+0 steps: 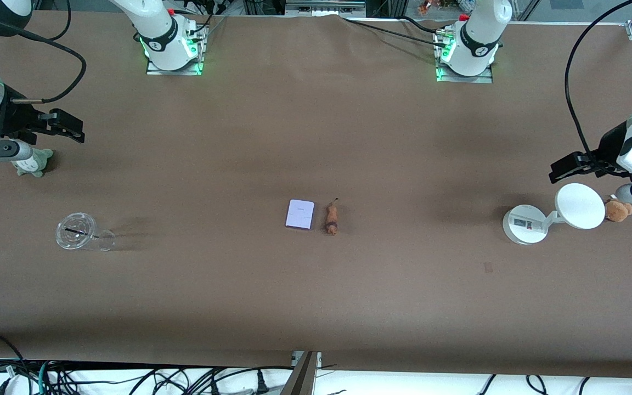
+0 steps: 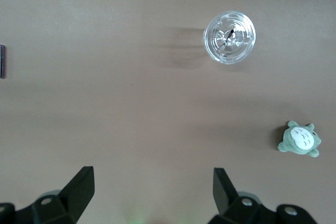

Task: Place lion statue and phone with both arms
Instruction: 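Move the left gripper over the brown lion statue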

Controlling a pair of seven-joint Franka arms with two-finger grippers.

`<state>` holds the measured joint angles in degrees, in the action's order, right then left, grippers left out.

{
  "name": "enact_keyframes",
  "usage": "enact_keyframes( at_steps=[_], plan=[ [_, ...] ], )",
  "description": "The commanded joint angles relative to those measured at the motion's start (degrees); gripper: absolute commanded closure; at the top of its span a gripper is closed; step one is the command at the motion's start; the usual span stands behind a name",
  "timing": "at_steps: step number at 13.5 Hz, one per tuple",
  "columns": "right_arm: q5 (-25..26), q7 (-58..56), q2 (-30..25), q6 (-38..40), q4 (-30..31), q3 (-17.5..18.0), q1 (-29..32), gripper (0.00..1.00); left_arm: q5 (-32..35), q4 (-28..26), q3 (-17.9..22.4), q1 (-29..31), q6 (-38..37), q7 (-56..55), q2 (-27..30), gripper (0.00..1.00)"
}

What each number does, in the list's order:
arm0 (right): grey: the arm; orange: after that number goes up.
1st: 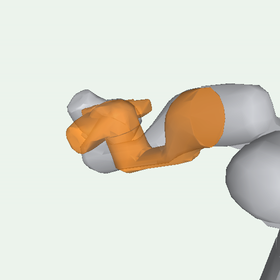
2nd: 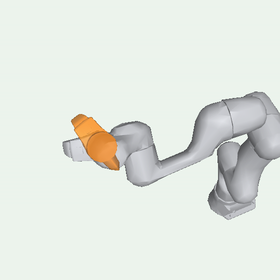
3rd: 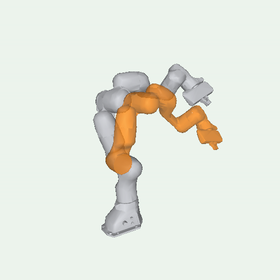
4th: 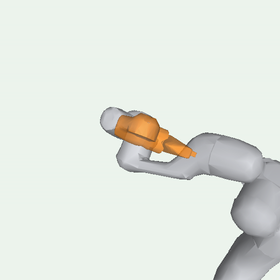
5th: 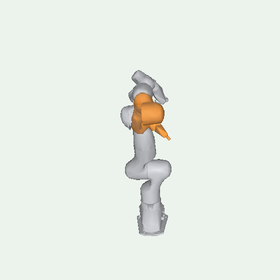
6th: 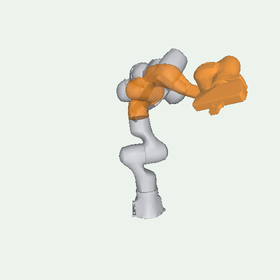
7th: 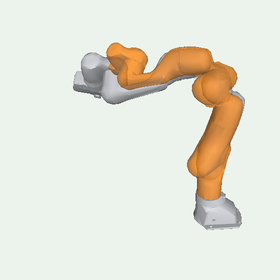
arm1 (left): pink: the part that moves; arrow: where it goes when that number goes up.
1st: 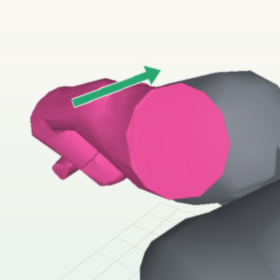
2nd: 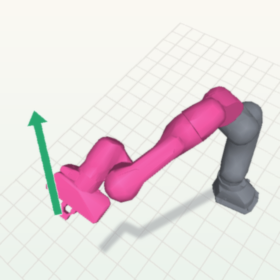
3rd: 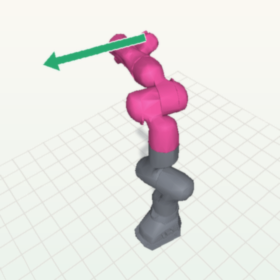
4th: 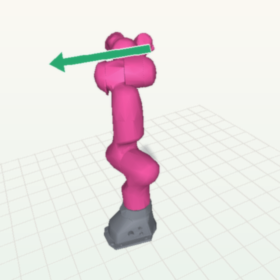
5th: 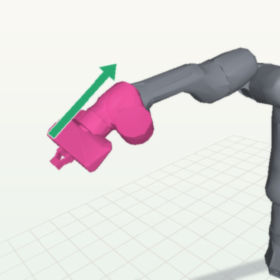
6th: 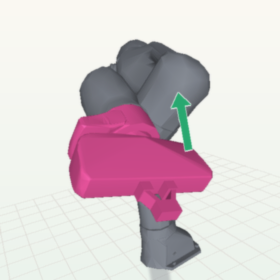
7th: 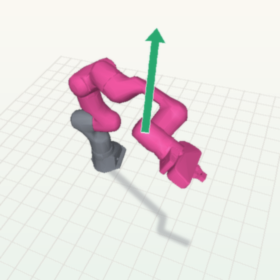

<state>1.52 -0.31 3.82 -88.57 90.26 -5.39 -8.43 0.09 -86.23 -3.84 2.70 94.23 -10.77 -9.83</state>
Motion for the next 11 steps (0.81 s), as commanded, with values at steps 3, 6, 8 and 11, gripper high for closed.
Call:
enact_keyframes(
  at_steps=[3,6,8,11],
  plan=[
    [-0.73,0.57,0.58,1.20,-1.58,-0.06,0.08,0.00,-1.83,2.20,-0.55,-5.49,-1.24,-7.83,-4.49,0.00],
    [-0.73,0.84,0.58,1.20,-1.58,0.03,0.17,0.00,-4.92,2.47,-0.55,-9.80,-0.81,-14.17,-7.65,0.00],
    [-0.73,0.84,0.58,1.20,-1.58,0.02,0.08,0.00,-5.28,4.22,-0.55,-13.40,2.17,-19.35,-10.37,0.00],
    [-0.73,0.92,0.58,1.20,-1.58,-0.06,0.17,0.00,-5.37,4.49,-0.55,-16.75,5.78,-23.41,-12.93,0.00]
  ],
)
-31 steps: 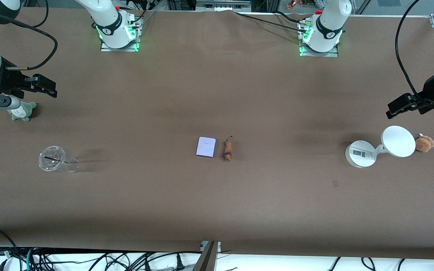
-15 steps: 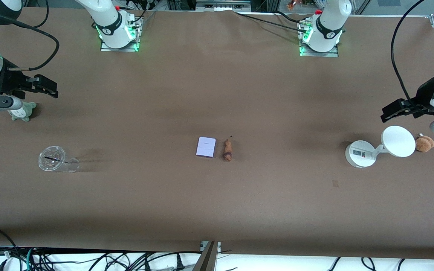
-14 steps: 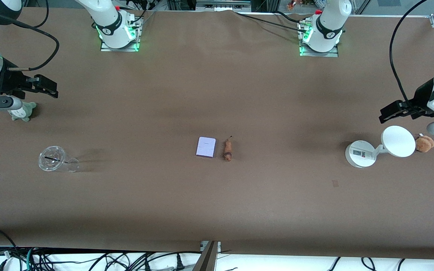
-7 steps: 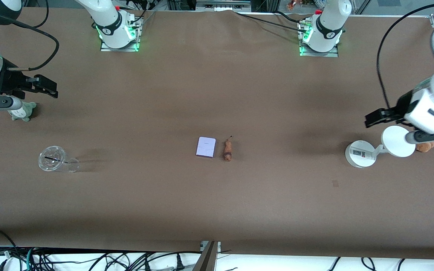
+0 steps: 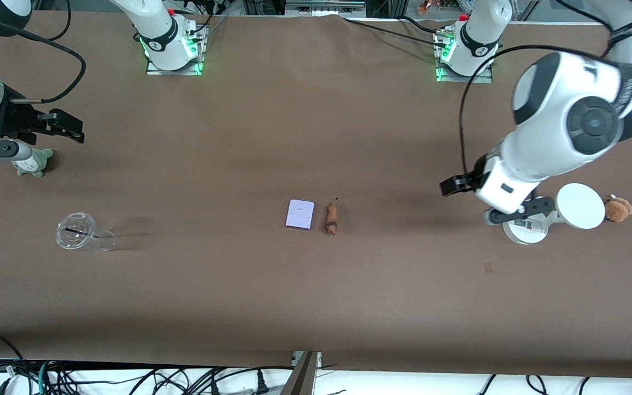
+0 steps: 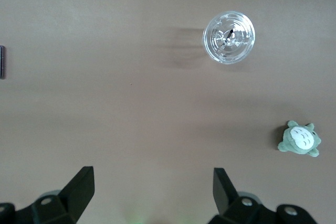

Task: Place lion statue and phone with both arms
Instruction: 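Move the left gripper over the brown lion statue, then lower the left gripper and close it on the lion statue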

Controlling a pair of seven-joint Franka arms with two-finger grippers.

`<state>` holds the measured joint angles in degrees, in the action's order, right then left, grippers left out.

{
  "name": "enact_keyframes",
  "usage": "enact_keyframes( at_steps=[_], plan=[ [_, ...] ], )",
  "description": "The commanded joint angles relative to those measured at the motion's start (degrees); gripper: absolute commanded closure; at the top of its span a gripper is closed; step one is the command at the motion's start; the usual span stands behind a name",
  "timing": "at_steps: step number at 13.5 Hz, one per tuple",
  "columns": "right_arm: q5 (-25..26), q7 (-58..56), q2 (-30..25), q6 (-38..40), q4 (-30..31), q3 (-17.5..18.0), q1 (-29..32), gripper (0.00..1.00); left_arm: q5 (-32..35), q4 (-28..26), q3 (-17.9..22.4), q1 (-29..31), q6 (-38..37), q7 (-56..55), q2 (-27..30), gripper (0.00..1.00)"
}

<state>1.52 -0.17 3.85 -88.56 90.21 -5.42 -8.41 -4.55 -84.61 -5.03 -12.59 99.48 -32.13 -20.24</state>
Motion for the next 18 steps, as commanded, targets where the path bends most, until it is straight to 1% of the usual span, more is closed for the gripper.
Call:
enact_keyframes(
  at_steps=[1,8,10,11,13,15,16,18],
  plan=[
    [-0.73,0.79,0.54,1.20,-1.53,0.06,0.06,0.00,-0.72,2.87,0.63,-2.60,1.49,-3.63,-3.39,0.00],
    [-0.73,0.87,0.54,1.11,-1.53,0.06,0.15,0.00,-0.46,3.31,0.72,-11.83,18.27,-17.34,-13.05,0.00],
    [-0.73,0.61,0.54,0.94,-1.53,-0.02,0.15,0.00,-0.46,5.23,0.63,-14.02,20.04,-18.40,-16.39,0.00],
    [-0.81,0.44,0.54,0.94,-1.53,-0.03,0.15,0.00,-0.11,5.85,0.89,-16.04,21.53,-20.15,-17.45,0.00],
    [-0.73,0.52,0.54,0.85,-1.53,-0.02,0.15,0.00,0.24,6.47,0.98,-18.07,25.22,-21.57,-19.48,0.00],
    [-0.73,0.26,0.63,0.94,-1.53,-0.03,0.24,0.00,0.33,6.65,1.16,-19.48,27.16,-20.87,-21.32,0.00],
    [-0.73,0.26,0.63,0.94,-1.53,-0.03,0.24,0.00,1.46,6.65,1.07,-20.18,28.30,-20.78,-21.85,0.00],
    [-0.73,0.26,0.63,0.76,-1.53,-0.03,0.24,0.00,6.46,6.74,0.98,-21.59,28.66,-20.69,-23.34,0.00]
  ],
)
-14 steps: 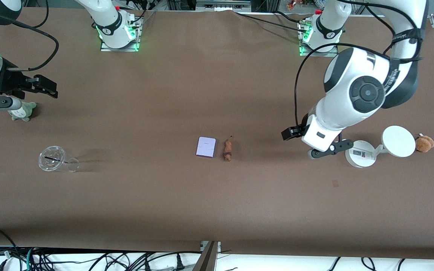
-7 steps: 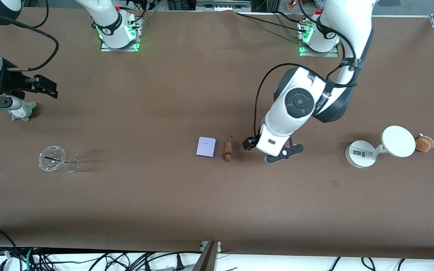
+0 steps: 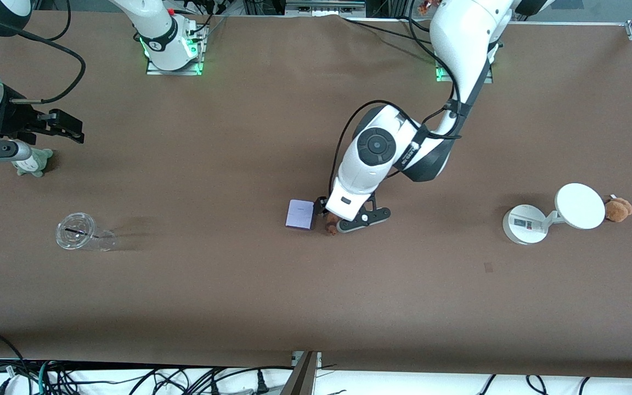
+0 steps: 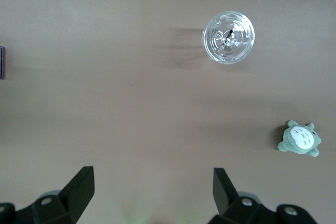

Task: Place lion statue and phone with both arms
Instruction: 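Lower the left gripper and close it on the lion statue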

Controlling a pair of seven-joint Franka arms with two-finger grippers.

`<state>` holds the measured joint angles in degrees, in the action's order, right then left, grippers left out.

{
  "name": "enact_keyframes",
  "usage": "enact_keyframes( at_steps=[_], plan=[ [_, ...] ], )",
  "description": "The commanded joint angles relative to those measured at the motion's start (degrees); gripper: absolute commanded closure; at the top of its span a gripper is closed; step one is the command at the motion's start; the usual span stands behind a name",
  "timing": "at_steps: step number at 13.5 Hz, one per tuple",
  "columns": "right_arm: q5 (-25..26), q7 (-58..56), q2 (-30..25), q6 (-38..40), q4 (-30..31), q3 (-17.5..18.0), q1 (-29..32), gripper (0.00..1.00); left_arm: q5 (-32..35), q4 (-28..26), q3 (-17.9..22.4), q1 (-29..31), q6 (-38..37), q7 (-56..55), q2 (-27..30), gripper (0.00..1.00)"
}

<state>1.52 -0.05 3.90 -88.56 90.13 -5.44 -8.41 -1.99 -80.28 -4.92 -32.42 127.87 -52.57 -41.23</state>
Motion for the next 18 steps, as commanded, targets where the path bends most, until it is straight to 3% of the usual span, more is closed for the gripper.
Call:
enact_keyframes(
  at_steps=[1,14,16,18],
  plan=[
    [-0.73,-0.03,0.58,0.76,-1.45,-0.01,0.23,0.00,5.23,2.41,0.79,-1.77,0.62,-0.25,-3.32,0.00],
    [-0.64,0.23,0.58,1.20,-1.45,0.08,-0.21,0.00,5.33,2.32,0.70,-2.91,6.69,3.97,-7.37,0.00],
    [-0.73,0.14,0.58,1.20,-1.36,0.08,-0.12,0.00,5.33,2.32,0.70,-2.91,6.69,5.63,-7.55,0.13],
    [-0.73,0.23,0.67,1.20,-1.36,0.17,-0.21,0.00,5.33,2.32,0.70,-3.00,6.77,5.99,-8.25,0.13]
  ],
)
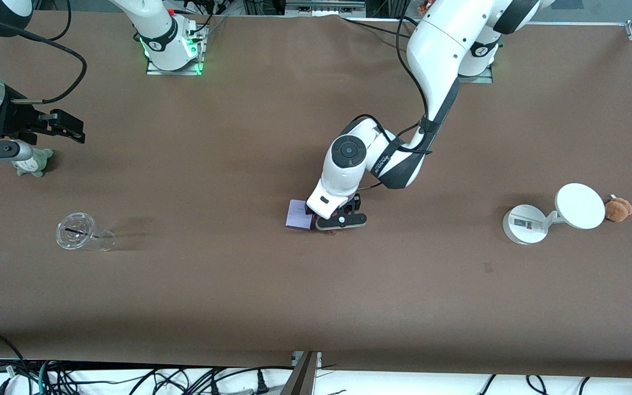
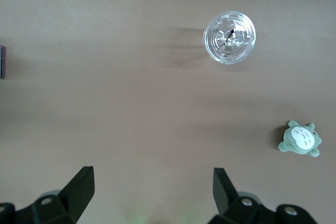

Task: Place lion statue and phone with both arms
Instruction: 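Lower the left gripper and close it on the lion statue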

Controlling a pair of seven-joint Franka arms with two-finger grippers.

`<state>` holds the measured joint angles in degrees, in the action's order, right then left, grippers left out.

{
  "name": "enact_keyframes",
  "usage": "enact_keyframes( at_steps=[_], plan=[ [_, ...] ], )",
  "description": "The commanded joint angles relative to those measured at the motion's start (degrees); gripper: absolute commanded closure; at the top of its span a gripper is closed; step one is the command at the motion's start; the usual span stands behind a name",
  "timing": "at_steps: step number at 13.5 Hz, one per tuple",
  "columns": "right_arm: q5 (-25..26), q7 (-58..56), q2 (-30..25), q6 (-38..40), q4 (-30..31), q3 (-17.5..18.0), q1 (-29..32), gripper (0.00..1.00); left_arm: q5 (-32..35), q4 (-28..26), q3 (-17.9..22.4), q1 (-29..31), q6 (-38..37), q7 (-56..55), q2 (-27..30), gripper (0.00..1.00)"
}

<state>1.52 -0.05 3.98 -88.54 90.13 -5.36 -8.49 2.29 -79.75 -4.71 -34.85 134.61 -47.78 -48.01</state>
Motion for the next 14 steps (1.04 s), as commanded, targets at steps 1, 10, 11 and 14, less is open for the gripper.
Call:
enact_keyframes(
  at_steps=[1,10,11,14],
  plan=[
    [-0.73,0.23,0.59,1.18,-1.27,0.09,-0.12,0.00,1.05,1.79,0.49,-0.57,0.04,1.29,-1.56,0.20],
    [-0.81,1.02,3.66,1.09,-1.27,0.00,-0.03,0.00,0.62,1.88,0.41,-0.13,-0.22,2.17,-1.04,1.00],
    [-0.82,0.76,3.93,0.65,-1.36,-0.09,0.23,0.00,0.53,1.88,0.41,-0.04,-0.31,2.08,-0.95,1.00],
    [-0.81,0.23,4.98,0.74,-1.27,0.00,-0.03,0.00,0.35,1.36,0.41,0.48,-1.01,1.91,0.63,1.00]
  ],
)
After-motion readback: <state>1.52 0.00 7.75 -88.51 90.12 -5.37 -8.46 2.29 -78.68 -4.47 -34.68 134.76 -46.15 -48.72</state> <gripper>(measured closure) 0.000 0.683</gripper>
